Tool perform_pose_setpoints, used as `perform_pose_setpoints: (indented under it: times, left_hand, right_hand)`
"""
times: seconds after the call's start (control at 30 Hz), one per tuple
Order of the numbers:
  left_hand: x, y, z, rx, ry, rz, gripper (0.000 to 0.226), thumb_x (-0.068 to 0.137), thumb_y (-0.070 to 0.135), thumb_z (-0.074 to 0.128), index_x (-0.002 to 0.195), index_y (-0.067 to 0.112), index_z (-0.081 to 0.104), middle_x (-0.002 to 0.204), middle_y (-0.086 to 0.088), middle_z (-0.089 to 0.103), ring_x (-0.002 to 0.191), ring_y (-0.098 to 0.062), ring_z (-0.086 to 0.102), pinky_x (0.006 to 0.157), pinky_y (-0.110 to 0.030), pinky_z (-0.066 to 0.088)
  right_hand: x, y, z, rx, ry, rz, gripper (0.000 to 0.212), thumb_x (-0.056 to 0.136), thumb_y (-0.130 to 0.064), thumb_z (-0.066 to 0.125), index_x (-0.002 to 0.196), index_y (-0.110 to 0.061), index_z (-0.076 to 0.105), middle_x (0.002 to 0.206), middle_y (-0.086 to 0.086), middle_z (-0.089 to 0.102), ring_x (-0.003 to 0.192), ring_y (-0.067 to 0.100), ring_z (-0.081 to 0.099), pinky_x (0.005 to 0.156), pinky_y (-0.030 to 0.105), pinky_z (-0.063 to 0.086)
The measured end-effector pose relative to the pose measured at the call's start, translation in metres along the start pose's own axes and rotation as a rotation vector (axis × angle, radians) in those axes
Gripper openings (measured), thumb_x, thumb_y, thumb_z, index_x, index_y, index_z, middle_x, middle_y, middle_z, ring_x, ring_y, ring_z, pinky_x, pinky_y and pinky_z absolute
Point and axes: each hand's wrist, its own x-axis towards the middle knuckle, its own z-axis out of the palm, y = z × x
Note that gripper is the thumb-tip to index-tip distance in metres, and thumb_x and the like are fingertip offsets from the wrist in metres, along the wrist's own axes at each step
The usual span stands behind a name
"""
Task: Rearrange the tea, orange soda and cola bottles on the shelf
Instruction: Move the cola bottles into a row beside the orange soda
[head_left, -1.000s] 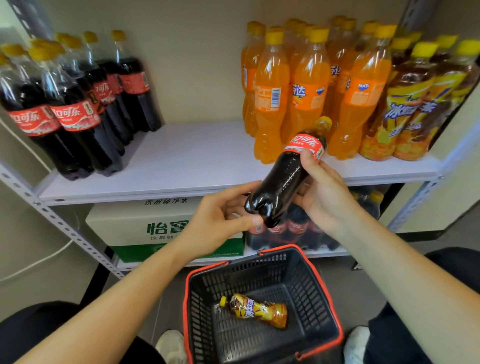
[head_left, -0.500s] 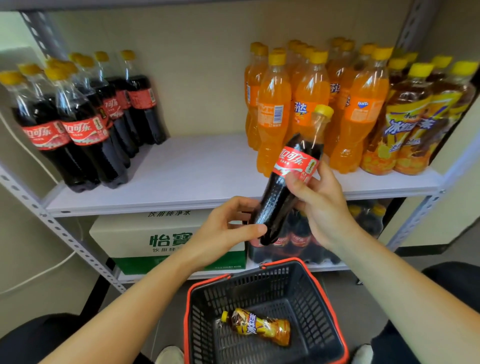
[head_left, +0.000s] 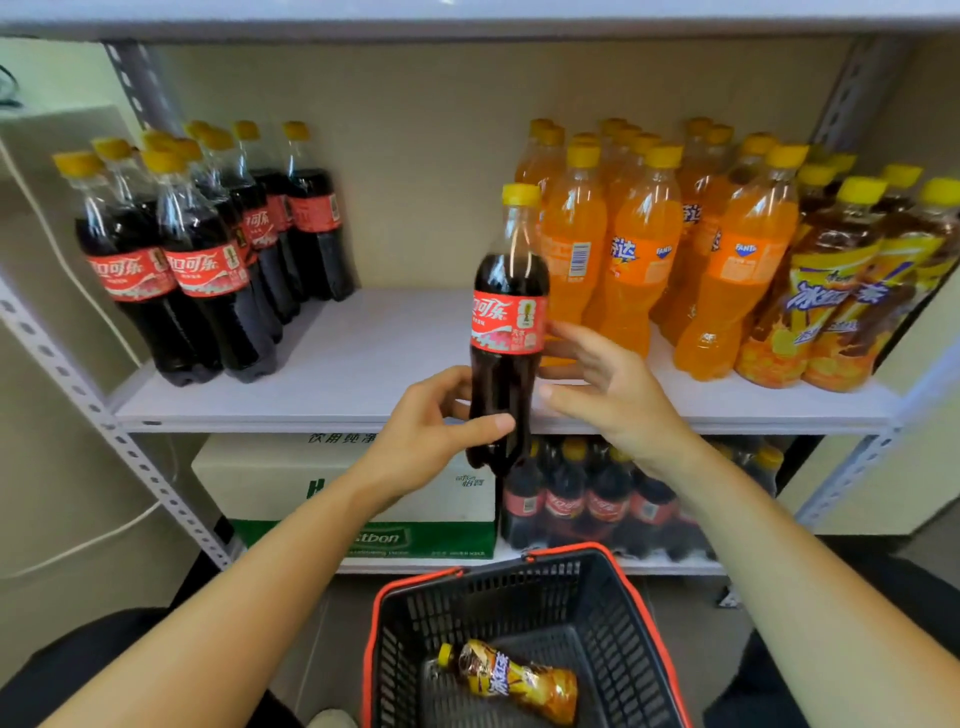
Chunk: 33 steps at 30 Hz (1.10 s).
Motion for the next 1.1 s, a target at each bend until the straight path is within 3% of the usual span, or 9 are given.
perform_pose_setpoints:
  times: [0.1,0.17,0.23,0.37,0.6,0.7,0.9,1.1]
  left_hand:
    - [0.009,0.005,-0.01,0.02,0.094,0.022,0.04,0.079,0.034,0.08,0.116,0.024,0.07,0.104,0.004,0.076,0.094,-0.019,0.07,0.079,-0.035,0.058]
    - [0.019,0.009,-0.017,0.059,0.165,0.042,0.045,0.078,0.037,0.079,0.12,0.025,0.067,0.108,0.006,0.075,0.094,-0.013,0.07,0.078,-0.029,0.056]
    - [0.031,0.009,-0.023,0.091,0.214,0.051,0.053,0.08,0.036,0.08,0.128,0.02,0.064,0.115,0.006,0.073,0.098,-0.015,0.07,0.08,-0.03,0.058]
    - [0.065,-0.007,-0.027,0.129,0.261,0.003,0.055,0.087,0.025,0.081,0.136,0.015,0.057,0.119,-0.002,0.07,0.101,-0.019,0.071,0.083,-0.036,0.06]
    - [0.147,-0.033,-0.025,0.249,0.299,0.018,0.062,0.086,0.023,0.082,0.137,0.012,0.047,0.127,-0.001,0.061,0.103,-0.019,0.064,0.07,-0.022,0.051]
    - [0.18,-0.041,-0.021,0.289,0.308,0.035,0.063,0.087,0.022,0.081,0.137,0.009,0.045,0.12,0.0,0.059,0.093,-0.013,0.064,0.063,-0.013,0.049]
    - [0.23,-0.05,-0.022,0.35,0.303,0.022,0.064,0.09,0.026,0.078,0.141,0.011,0.042,0.136,-0.009,0.061,0.105,-0.019,0.062,0.088,-0.033,0.053]
    - [0.247,-0.054,-0.026,0.349,0.229,-0.017,0.067,0.094,0.03,0.073,0.149,0.016,0.037,0.146,-0.009,0.056,0.125,-0.028,0.06,0.102,-0.042,0.052]
  right_hand:
    - [0.0,0.028,-0.006,-0.481,0.004,0.047,0.052,0.091,-0.034,0.075,0.14,-0.028,0.058,0.139,-0.008,0.061,0.127,0.012,0.054,0.111,0.045,0.044]
    - [-0.002,0.045,-0.004,-0.782,-0.058,0.031,0.051,0.092,-0.047,0.07,0.138,-0.029,0.06,0.14,-0.007,0.057,0.13,0.018,0.046,0.11,0.041,0.035]
    - [-0.003,0.058,-0.001,-0.895,-0.048,-0.021,0.048,0.093,-0.051,0.065,0.137,-0.031,0.061,0.137,-0.008,0.056,0.129,0.018,0.042,0.103,0.036,0.029]
    - [-0.005,0.07,0.006,-0.9,0.06,-0.105,0.039,0.097,-0.045,0.062,0.133,-0.029,0.065,0.133,-0.006,0.059,0.127,0.018,0.048,0.104,0.039,0.032]
    - [-0.003,0.075,0.003,-0.871,0.11,-0.16,0.035,0.094,-0.045,0.066,0.125,-0.029,0.071,0.124,-0.007,0.065,0.121,0.016,0.051,0.096,0.037,0.035]
    - [-0.001,0.074,0.001,-0.834,0.112,-0.146,0.035,0.091,-0.047,0.07,0.122,-0.03,0.073,0.119,-0.009,0.065,0.116,0.014,0.051,0.092,0.034,0.033]
    - [0.003,0.077,-0.001,-0.788,0.113,-0.122,0.036,0.089,-0.049,0.072,0.12,-0.032,0.074,0.114,-0.012,0.064,0.113,0.014,0.052,0.092,0.037,0.036]
    - [0.004,0.076,-0.002,-0.782,0.103,-0.111,0.037,0.089,-0.051,0.07,0.122,-0.033,0.073,0.115,-0.014,0.062,0.113,0.012,0.049,0.09,0.033,0.032]
